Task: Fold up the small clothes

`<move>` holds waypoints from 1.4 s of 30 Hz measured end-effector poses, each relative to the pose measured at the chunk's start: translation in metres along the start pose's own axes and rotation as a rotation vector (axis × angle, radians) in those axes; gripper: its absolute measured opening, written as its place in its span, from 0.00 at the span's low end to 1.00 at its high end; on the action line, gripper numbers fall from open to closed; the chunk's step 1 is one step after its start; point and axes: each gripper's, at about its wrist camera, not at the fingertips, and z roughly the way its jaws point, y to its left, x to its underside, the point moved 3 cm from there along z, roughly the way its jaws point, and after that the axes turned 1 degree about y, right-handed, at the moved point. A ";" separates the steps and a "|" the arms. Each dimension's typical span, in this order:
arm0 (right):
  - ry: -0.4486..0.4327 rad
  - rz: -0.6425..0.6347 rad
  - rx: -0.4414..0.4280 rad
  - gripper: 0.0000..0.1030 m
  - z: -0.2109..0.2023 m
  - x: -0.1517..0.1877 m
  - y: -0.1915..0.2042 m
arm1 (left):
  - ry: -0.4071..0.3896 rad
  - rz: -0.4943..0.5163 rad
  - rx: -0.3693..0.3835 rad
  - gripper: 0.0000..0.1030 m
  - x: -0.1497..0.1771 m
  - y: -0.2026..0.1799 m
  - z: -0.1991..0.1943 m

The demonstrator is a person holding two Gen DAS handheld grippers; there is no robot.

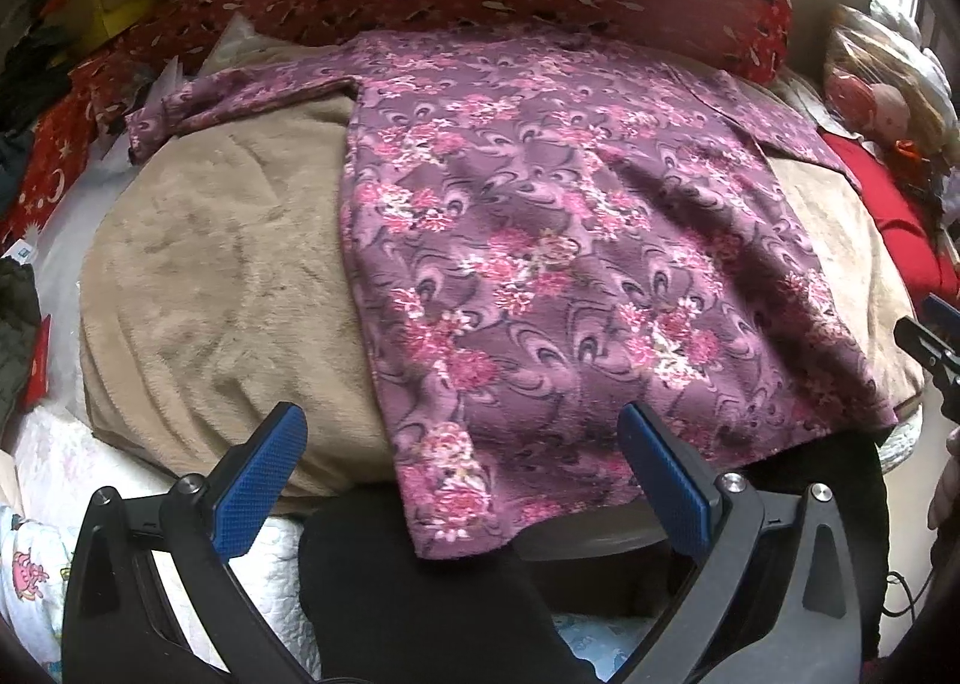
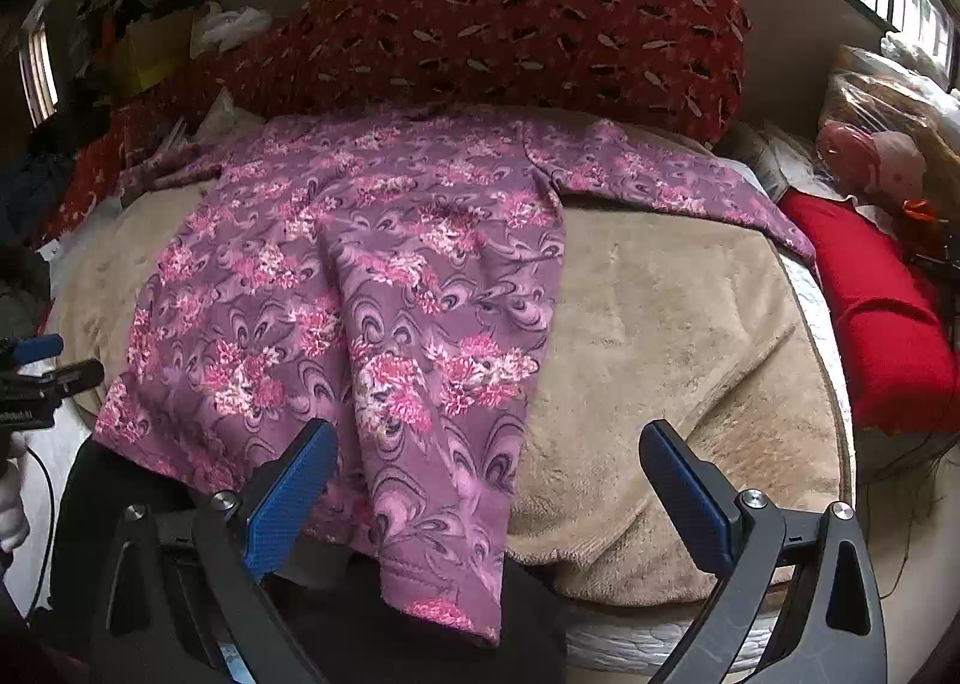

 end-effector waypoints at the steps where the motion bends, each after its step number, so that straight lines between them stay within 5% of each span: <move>1: -0.007 0.003 -0.002 0.98 -0.002 0.000 -0.001 | 0.000 0.001 0.003 1.00 0.000 -0.001 0.000; 19: -0.061 0.088 -0.025 0.98 -0.016 0.011 -0.022 | -0.032 0.062 0.034 1.00 0.004 -0.041 -0.015; 42: -0.085 0.074 -0.016 0.98 -0.028 0.010 -0.019 | -0.053 0.042 0.005 1.00 0.004 -0.036 -0.024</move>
